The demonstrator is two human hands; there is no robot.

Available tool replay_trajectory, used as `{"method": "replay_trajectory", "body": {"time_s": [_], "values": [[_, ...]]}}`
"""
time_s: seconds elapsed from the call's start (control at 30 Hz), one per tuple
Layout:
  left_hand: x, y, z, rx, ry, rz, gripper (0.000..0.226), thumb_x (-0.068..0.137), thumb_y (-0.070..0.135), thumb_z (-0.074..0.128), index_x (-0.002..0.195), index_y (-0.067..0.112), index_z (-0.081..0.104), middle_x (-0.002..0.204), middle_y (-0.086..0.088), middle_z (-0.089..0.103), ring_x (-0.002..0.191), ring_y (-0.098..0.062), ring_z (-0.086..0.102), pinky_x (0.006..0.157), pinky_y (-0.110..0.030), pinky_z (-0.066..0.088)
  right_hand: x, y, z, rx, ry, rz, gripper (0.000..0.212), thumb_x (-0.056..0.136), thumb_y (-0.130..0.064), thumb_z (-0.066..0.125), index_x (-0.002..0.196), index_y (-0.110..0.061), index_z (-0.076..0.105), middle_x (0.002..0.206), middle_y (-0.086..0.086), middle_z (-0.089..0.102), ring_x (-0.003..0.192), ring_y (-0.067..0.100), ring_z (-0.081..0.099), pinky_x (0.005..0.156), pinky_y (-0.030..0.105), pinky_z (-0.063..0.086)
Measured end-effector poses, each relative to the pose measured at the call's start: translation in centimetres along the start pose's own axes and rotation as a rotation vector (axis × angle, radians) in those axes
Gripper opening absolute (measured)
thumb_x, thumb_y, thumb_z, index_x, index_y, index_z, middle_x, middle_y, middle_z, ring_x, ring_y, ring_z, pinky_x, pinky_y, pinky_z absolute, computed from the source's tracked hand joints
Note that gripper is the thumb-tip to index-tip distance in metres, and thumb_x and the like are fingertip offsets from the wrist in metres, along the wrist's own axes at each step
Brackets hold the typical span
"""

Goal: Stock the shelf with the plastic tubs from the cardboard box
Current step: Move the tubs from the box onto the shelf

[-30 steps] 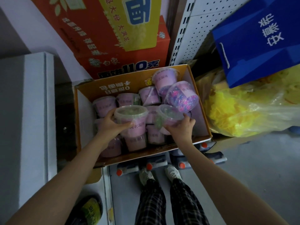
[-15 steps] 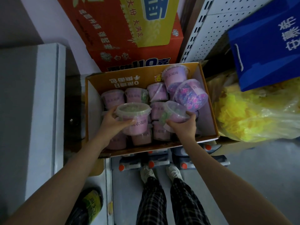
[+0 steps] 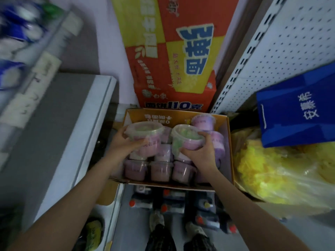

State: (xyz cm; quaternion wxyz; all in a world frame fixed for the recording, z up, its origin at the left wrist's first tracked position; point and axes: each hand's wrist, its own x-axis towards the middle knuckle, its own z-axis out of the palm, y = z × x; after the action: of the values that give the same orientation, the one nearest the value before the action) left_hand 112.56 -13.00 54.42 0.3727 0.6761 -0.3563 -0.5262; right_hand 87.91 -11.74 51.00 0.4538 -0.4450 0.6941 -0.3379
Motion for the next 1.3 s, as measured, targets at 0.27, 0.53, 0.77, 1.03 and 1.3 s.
{"method": "replay_trajectory", "body": {"time_s": [0.27,0.53,0.77,1.03,1.3], "values": [[-11.3,5.3,-3.2,-0.137,0.326,0.174,0.086,0.041,0.035,0.088,0.12,0.02,0.056,0.109,0.002,0.065,0.098,-0.017,0.066,0.07,-0.03,0.059,-1.5,-9.0,-2.9,0.067,-0.168,-0.332,0.08,0.05,-0.024,0.088,0.118,-0.023,0.045,0.112,-0.004,0.058,0.103,0.011,0.057,0.089,0.031,0.05],[-26.0,7.7,-6.9,-0.197,0.65,0.293,0.097,0.041,0.044,0.092,0.126,0.019,0.053,0.118,-0.005,0.064,0.105,-0.025,0.064,0.085,-0.047,0.055,-8.2,-17.4,-3.5,0.13,-0.509,-0.602,0.085,0.054,-0.009,0.088,0.126,-0.021,0.045,0.12,-0.005,0.052,0.112,0.008,0.049,0.077,-0.004,0.036],[-36.6,7.9,-10.0,-0.157,0.996,0.37,0.068,0.058,0.026,0.088,0.118,0.018,0.056,0.118,-0.003,0.062,0.11,-0.022,0.059,0.09,-0.048,0.052,-15.8,-22.5,-1.4,0.171,-0.74,-0.744,0.08,0.053,-0.016,0.089,0.115,-0.036,0.043,0.123,-0.006,0.051,0.116,0.013,0.05,0.089,0.019,0.046],[-51.1,5.8,-13.4,-0.192,1.22,0.428,0.081,0.055,0.032,0.089,0.127,0.021,0.053,0.117,-0.002,0.063,0.104,-0.02,0.062,0.082,-0.046,0.056,-28.6,-26.3,3.2,0.221,-1.002,-0.94,0.082,0.044,-0.033,0.088,0.109,-0.051,0.042,0.125,-0.007,0.046,0.117,0.017,0.048,0.094,0.042,0.051],[-67.0,2.5,-15.6,-0.145,1.438,0.436,0.085,0.049,0.045,0.089,0.125,0.026,0.055,0.118,0.002,0.064,0.109,-0.02,0.061,0.085,-0.044,0.054,-43.8,-26.3,5.6,0.357,-1.172,-1.104,0.077,0.052,-0.018,0.089,0.105,-0.049,0.043,0.119,-0.014,0.049,0.114,0.009,0.05,0.094,0.036,0.05]]}}
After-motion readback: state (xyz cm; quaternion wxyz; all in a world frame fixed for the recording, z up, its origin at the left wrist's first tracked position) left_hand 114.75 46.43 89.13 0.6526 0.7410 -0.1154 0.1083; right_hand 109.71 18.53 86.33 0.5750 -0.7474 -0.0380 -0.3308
